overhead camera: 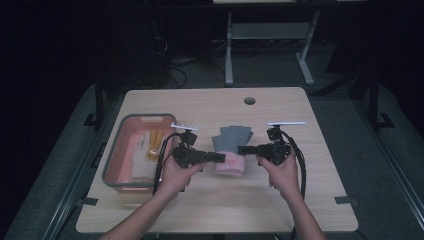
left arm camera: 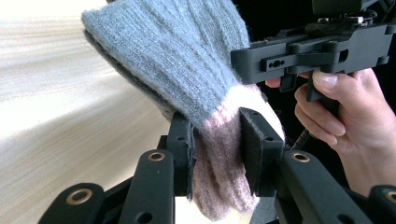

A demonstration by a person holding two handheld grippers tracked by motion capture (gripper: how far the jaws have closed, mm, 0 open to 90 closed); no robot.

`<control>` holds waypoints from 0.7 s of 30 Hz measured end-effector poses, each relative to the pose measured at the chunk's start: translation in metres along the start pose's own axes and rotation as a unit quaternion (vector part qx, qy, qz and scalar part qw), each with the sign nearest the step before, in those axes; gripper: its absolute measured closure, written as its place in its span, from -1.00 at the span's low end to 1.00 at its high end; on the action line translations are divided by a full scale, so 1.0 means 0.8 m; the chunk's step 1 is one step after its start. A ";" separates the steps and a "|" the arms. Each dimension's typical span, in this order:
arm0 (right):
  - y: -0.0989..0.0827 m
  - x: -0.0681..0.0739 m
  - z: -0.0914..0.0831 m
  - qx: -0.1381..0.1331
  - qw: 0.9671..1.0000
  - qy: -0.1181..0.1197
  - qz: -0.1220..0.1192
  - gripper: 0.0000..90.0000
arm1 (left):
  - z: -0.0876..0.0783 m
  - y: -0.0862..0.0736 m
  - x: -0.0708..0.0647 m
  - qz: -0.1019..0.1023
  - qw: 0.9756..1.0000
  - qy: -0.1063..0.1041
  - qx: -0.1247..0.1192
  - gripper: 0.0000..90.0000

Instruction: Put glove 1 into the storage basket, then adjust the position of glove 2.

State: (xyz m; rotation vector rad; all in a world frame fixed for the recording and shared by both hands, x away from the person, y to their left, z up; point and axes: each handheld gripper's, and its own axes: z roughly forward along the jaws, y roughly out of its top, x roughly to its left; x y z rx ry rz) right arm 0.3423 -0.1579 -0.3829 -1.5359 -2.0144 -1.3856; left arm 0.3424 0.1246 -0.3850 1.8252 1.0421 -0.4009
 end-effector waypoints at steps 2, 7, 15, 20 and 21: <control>0.000 0.002 0.000 0.001 1.000 0.000 0.000 0.73 | -0.001 -0.001 -0.001 -0.004 1.000 0.001 0.000 0.49; 0.002 0.004 0.002 0.004 1.000 -0.002 -0.003 0.73 | -0.004 0.001 -0.001 -0.006 1.000 0.000 0.000 0.49; 0.011 0.012 0.004 0.008 1.000 -0.005 -0.013 0.73 | -0.012 0.004 0.001 -0.004 1.000 0.001 -0.005 0.50; 0.013 0.016 0.009 0.010 1.000 -0.005 -0.013 0.73 | -0.018 0.004 0.001 -0.005 1.000 0.004 -0.007 0.50; 0.013 0.017 0.010 0.011 1.000 -0.003 -0.012 0.73 | -0.019 0.004 0.002 -0.004 1.000 0.004 -0.006 0.50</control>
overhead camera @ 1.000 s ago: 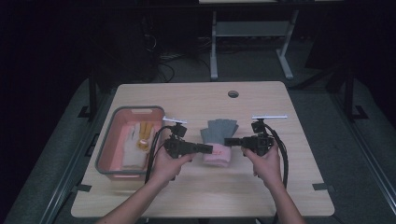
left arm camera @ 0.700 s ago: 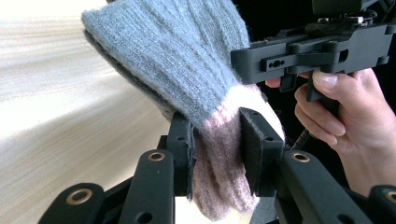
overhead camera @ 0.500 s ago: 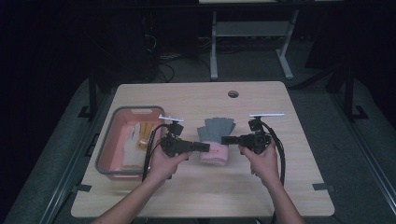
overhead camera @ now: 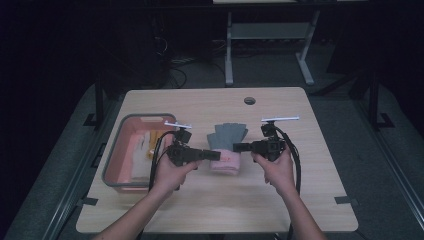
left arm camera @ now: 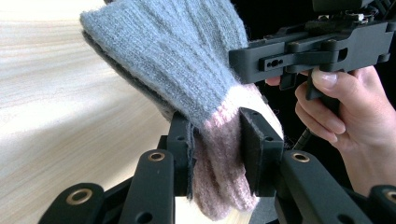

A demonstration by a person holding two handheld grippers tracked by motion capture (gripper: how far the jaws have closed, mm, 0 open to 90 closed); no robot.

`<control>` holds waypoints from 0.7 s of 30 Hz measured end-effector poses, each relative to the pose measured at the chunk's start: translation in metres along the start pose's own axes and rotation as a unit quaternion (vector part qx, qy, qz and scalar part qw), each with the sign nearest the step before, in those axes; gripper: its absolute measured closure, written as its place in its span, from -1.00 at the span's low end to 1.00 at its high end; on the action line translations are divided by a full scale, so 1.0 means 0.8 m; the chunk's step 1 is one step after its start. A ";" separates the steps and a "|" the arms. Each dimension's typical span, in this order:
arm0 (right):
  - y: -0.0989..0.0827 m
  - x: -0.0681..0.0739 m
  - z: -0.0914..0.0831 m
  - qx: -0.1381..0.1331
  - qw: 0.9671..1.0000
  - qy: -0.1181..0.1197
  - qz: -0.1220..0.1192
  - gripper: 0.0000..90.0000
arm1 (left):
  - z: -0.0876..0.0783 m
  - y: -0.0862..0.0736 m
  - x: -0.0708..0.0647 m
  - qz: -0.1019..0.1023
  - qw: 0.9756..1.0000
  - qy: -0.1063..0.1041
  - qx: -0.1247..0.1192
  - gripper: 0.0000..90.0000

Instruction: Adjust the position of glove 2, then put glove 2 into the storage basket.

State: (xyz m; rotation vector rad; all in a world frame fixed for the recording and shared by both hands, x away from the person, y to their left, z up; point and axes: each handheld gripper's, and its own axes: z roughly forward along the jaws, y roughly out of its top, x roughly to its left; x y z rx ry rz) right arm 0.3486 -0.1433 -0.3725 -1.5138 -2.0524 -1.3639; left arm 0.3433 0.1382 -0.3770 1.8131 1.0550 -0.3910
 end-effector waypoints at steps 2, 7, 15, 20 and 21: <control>0.001 0.001 0.002 0.003 1.000 0.000 -0.001 0.73 | -0.002 0.000 0.000 -0.002 1.000 0.001 -0.001 0.50; 0.007 0.007 0.006 0.008 1.000 -0.003 -0.006 0.72 | -0.008 0.001 0.003 -0.006 1.000 0.002 -0.007 0.50; 0.015 0.013 0.015 0.012 1.000 -0.002 -0.015 0.73 | -0.020 0.003 0.005 -0.006 1.000 0.005 -0.013 0.50; 0.020 0.020 0.021 0.016 1.000 0.001 -0.016 0.73 | -0.030 0.004 0.008 -0.006 1.000 0.005 -0.016 0.50; 0.021 0.022 0.023 0.016 1.000 0.002 -0.018 0.72 | -0.033 0.004 0.008 -0.010 1.000 0.006 -0.018 0.50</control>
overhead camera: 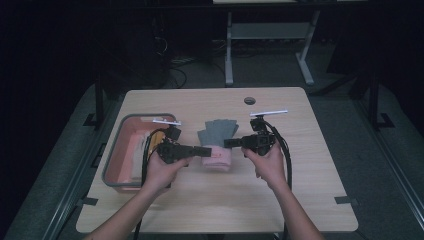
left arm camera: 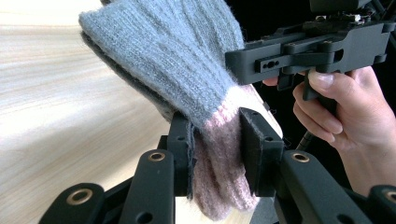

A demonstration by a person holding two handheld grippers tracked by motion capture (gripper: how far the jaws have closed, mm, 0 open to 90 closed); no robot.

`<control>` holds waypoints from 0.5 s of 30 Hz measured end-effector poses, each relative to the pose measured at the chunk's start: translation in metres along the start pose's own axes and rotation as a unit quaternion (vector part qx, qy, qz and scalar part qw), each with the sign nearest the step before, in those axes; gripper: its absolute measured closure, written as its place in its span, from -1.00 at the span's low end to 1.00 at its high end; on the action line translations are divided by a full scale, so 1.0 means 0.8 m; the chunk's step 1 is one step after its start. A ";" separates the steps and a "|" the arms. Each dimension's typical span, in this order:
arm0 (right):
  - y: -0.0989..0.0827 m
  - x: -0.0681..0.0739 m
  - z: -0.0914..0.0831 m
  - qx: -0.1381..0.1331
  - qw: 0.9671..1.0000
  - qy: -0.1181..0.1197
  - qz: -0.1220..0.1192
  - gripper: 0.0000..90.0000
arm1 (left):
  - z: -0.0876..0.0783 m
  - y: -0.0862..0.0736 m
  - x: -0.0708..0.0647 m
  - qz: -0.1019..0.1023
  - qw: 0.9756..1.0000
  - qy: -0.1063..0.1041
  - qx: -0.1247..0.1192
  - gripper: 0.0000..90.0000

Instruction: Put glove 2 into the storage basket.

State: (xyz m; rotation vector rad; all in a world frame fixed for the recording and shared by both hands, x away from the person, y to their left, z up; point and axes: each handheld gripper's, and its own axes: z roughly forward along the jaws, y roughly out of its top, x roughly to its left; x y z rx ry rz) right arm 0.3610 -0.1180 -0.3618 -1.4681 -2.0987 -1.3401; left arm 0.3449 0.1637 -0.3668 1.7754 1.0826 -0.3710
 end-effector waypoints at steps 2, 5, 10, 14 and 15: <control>0.003 0.004 0.002 0.001 1.000 0.001 -0.003 0.72 | -0.004 0.001 0.002 0.003 1.000 0.000 -0.003 0.50; 0.009 0.009 0.006 0.001 1.000 0.006 -0.005 0.72 | -0.013 0.003 0.005 0.001 1.000 -0.002 -0.007 0.50; 0.019 0.020 0.017 0.004 1.000 0.010 -0.013 0.72 | -0.030 0.004 0.009 0.001 1.000 0.006 -0.015 0.51; 0.025 0.026 0.026 0.007 1.000 0.019 -0.017 0.72 | -0.040 0.004 0.013 0.001 1.000 0.010 -0.020 0.51; 0.026 0.027 0.028 0.009 1.000 0.020 -0.020 0.72 | -0.042 0.004 0.013 0.002 1.000 0.010 -0.019 0.51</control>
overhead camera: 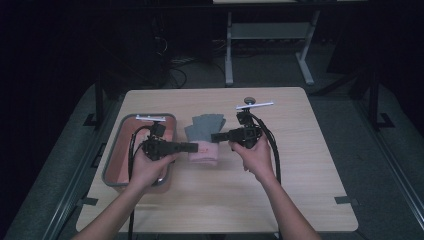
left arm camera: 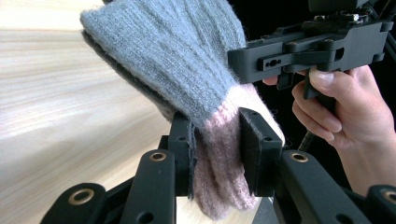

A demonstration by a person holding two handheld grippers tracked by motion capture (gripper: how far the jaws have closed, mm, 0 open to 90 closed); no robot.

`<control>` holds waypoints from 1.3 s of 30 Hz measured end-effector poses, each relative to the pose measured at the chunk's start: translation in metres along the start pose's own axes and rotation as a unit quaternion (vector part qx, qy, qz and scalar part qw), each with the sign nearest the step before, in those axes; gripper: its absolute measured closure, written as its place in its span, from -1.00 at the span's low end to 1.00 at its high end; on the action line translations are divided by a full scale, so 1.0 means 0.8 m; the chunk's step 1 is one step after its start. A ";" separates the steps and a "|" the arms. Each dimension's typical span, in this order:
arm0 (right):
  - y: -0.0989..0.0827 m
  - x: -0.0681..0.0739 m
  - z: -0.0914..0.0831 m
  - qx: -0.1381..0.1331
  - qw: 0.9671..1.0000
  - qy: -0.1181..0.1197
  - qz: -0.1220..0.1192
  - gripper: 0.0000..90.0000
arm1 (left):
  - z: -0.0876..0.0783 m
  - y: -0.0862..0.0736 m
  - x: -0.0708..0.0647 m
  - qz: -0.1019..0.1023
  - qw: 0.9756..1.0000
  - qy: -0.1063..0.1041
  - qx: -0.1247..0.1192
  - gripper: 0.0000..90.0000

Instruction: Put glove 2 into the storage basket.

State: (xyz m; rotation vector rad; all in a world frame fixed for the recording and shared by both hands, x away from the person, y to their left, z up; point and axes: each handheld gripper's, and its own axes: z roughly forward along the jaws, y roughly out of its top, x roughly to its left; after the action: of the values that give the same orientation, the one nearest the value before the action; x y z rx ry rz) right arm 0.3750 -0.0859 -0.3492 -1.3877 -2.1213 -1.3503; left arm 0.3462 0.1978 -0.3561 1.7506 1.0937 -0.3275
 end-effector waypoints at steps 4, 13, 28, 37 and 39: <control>0.005 0.005 0.007 0.002 1.000 0.005 -0.001 0.72 | -0.009 0.002 0.003 -0.001 1.000 0.002 -0.004 0.52; 0.019 0.019 0.021 0.007 1.000 0.013 -0.011 0.72 | -0.031 0.005 0.007 -0.005 1.000 0.011 -0.010 0.52; 0.036 0.037 0.051 0.013 0.999 0.025 -0.026 0.72 | -0.064 0.004 0.023 -0.017 0.999 0.020 -0.024 0.53; 0.043 0.047 0.074 0.021 0.999 0.033 -0.028 0.71 | -0.084 0.000 0.035 -0.018 0.999 0.030 -0.029 0.53; 0.045 0.049 0.079 0.022 0.999 0.034 -0.030 0.71 | -0.090 0.000 0.038 -0.018 0.999 0.034 -0.030 0.53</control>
State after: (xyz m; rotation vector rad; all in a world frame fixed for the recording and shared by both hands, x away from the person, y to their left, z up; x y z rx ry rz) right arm 0.4005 -0.0084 -0.3376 -1.2509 -2.1511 -1.3442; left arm 0.3443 0.2745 -0.3430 1.7019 1.1730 -0.2568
